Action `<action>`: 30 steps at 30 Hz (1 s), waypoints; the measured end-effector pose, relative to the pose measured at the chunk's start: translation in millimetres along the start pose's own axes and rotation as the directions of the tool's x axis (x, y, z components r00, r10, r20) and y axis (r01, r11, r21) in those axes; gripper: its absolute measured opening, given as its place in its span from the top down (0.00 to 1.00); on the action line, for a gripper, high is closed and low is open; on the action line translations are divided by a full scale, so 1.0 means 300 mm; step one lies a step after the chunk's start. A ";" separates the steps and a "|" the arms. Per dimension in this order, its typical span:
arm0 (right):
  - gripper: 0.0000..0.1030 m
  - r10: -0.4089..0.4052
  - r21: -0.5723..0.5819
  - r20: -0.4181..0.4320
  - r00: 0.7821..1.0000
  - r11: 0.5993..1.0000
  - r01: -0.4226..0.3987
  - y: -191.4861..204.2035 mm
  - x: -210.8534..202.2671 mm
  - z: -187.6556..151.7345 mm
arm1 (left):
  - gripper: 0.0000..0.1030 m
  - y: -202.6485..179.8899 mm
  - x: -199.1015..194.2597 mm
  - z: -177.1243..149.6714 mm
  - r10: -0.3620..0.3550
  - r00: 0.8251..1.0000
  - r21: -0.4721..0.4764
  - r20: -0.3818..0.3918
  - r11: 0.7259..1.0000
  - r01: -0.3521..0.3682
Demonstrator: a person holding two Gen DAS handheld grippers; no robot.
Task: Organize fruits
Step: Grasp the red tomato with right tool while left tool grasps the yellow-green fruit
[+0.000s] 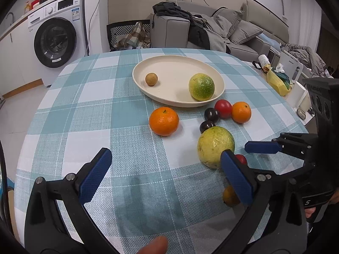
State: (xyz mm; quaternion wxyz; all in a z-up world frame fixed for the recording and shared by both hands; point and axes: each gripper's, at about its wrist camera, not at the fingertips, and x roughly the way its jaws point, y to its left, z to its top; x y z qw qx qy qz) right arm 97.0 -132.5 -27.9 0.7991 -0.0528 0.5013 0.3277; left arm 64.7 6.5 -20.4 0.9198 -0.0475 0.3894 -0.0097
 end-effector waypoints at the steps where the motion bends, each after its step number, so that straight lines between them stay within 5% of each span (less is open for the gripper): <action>1: 0.39 0.008 -0.001 -0.002 1.000 1.000 -0.008 0.002 -0.001 -0.001 | 0.01 0.002 0.002 0.000 -0.001 1.000 0.000 0.000 1.000 0.001; 10: 0.68 0.065 0.010 -0.008 0.998 0.998 -0.065 0.005 -0.006 -0.015 | 0.01 -0.006 0.003 0.002 -0.005 1.000 0.003 -0.003 1.000 0.005; 30: 0.69 -0.008 0.067 0.109 0.994 0.998 0.001 -0.066 -0.080 -0.018 | 0.03 -0.104 0.072 0.015 -0.077 0.996 0.082 -0.055 0.993 0.081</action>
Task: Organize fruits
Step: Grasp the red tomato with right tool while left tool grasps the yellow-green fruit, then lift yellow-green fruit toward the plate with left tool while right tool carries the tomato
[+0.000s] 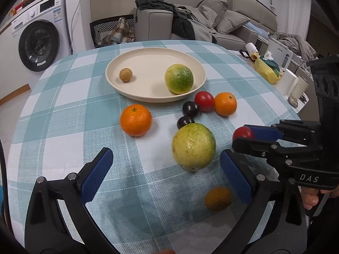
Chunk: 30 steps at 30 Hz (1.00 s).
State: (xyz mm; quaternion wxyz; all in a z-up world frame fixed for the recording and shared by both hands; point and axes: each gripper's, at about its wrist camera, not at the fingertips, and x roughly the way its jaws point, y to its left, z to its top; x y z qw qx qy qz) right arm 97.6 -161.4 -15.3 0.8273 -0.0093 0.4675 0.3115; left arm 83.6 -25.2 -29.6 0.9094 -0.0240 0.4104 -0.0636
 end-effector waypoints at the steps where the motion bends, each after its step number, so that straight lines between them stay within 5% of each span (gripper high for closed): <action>1: 0.69 -0.005 0.000 0.005 1.000 1.000 0.005 -0.001 -0.003 -0.001 | 0.05 -0.005 0.004 0.001 -0.007 1.000 0.006 -0.002 1.000 0.007; 19: 0.69 -0.025 0.028 0.040 0.999 0.999 0.024 -0.032 -0.023 -0.004 | 0.56 -0.048 0.075 0.007 -0.086 0.995 0.026 -0.041 0.996 0.087; 30: 0.69 -0.031 0.040 0.056 0.998 0.999 0.029 -0.042 -0.030 -0.007 | 0.56 -0.058 0.047 0.004 -0.090 0.996 0.028 -0.023 0.995 0.091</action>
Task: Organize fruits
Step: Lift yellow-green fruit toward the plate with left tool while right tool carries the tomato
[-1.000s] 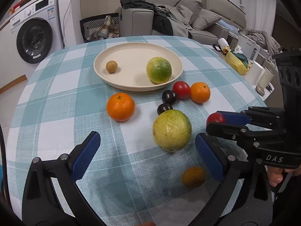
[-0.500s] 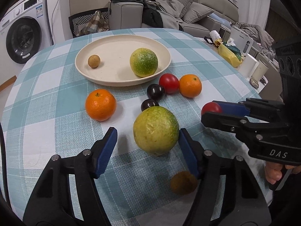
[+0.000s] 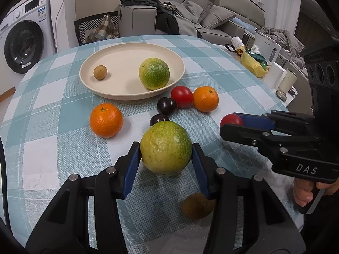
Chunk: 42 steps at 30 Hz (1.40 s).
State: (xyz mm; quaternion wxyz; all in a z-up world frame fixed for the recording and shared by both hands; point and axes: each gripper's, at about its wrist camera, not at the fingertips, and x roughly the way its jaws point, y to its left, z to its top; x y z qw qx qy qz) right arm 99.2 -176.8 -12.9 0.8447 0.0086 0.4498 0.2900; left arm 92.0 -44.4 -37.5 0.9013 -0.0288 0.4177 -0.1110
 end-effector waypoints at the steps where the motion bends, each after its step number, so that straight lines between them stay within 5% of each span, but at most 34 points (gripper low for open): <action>1: 0.69 -0.001 0.000 0.003 1.000 1.000 0.001 -0.001 -0.001 0.002 | 0.56 0.003 -0.005 0.001 0.001 1.000 -0.001 0.004 1.000 -0.001; 42: 0.69 -0.014 -0.007 0.073 0.997 1.000 0.014 -0.022 0.041 0.210 | 0.56 0.141 0.017 0.188 0.051 0.994 -0.087 0.098 0.995 -0.043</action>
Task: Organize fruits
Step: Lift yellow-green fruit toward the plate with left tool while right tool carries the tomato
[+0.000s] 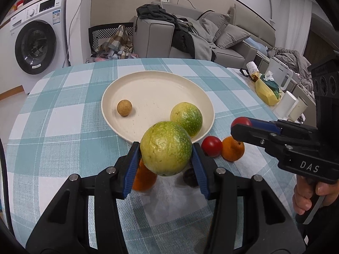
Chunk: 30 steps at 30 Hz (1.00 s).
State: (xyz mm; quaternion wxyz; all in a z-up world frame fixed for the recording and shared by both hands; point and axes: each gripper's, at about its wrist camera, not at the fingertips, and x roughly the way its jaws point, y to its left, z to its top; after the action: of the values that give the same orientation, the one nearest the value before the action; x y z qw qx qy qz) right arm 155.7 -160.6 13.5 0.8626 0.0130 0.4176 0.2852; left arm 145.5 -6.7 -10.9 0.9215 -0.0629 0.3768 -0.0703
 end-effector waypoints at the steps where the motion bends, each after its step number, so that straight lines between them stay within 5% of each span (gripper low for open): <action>1: 0.69 -0.002 0.002 0.001 1.000 1.000 0.002 -0.002 0.004 0.005 | 0.56 0.001 0.005 0.003 0.001 1.000 -0.002 0.000 1.000 -0.001; 18: 0.69 -0.023 0.014 0.004 1.000 1.000 0.023 -0.035 0.059 0.076 | 0.56 0.031 0.072 0.044 0.020 1.000 -0.013 -0.001 1.000 -0.020; 26: 0.69 -0.115 0.037 -0.001 0.993 0.993 0.115 -0.138 0.016 0.042 | 0.56 0.030 0.073 0.045 0.022 1.000 -0.011 -0.001 1.000 -0.022; 30: 0.59 -0.228 0.110 0.020 0.973 0.968 0.225 -0.272 -0.018 0.051 | 0.56 0.032 0.074 0.045 0.029 1.000 -0.011 -0.001 1.000 -0.029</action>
State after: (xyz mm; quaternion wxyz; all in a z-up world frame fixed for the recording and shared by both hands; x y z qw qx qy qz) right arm 203.4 -228.3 6.1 0.8942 0.0161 0.4171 0.1618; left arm 171.6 -0.3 -18.2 0.9220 -0.0627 0.3782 -0.0547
